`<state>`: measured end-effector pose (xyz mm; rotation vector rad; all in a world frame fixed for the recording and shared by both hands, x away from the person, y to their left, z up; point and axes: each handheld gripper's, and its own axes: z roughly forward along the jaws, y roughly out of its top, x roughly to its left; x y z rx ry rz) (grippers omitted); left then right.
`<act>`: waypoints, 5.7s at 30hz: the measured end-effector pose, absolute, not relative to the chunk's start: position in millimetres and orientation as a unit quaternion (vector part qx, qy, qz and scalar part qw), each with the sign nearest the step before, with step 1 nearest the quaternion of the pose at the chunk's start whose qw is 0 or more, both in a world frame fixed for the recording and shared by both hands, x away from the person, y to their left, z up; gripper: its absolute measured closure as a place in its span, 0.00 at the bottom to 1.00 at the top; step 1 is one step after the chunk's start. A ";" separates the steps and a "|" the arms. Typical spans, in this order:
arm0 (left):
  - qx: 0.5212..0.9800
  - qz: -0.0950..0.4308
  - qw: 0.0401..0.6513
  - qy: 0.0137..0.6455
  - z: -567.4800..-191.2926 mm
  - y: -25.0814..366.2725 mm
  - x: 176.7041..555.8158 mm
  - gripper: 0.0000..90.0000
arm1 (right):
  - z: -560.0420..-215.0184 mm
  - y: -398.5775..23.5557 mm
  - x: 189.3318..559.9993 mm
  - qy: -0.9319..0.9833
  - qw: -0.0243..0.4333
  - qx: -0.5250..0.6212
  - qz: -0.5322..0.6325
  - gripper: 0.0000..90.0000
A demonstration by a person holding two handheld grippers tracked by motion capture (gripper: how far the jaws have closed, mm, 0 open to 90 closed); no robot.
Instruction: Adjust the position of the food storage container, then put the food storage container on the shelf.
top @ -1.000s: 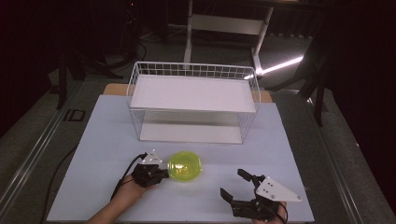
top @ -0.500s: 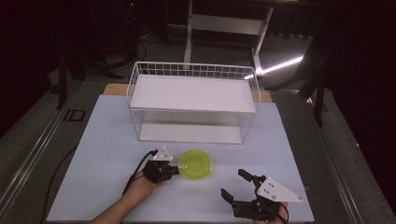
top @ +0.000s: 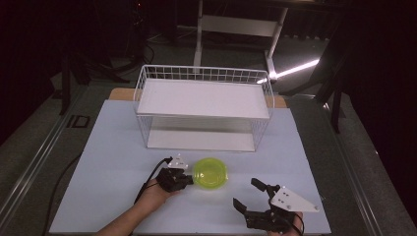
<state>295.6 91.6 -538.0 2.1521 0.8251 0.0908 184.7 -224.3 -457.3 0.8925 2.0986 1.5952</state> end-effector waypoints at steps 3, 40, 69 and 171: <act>0.844 0.036 0.416 0.336 -536.9 101.6 293.3 1.00 | -456.8 -224.3 185.1 0.741 0.182 0.316 0.564 0.17; 0.764 0.043 0.542 0.348 -461.0 159.7 220.4 0.03 | -452.9 -213.3 194.5 0.757 0.187 0.319 0.539 0.17; 0.769 0.042 0.502 0.393 -474.6 110.2 286.6 0.17 | -470.4 -199.6 275.2 0.735 0.133 0.401 0.531 0.17; 0.718 0.059 0.490 0.490 -499.2 112.0 350.8 0.90 | -484.7 -138.4 344.6 0.720 0.123 0.510 0.453 0.88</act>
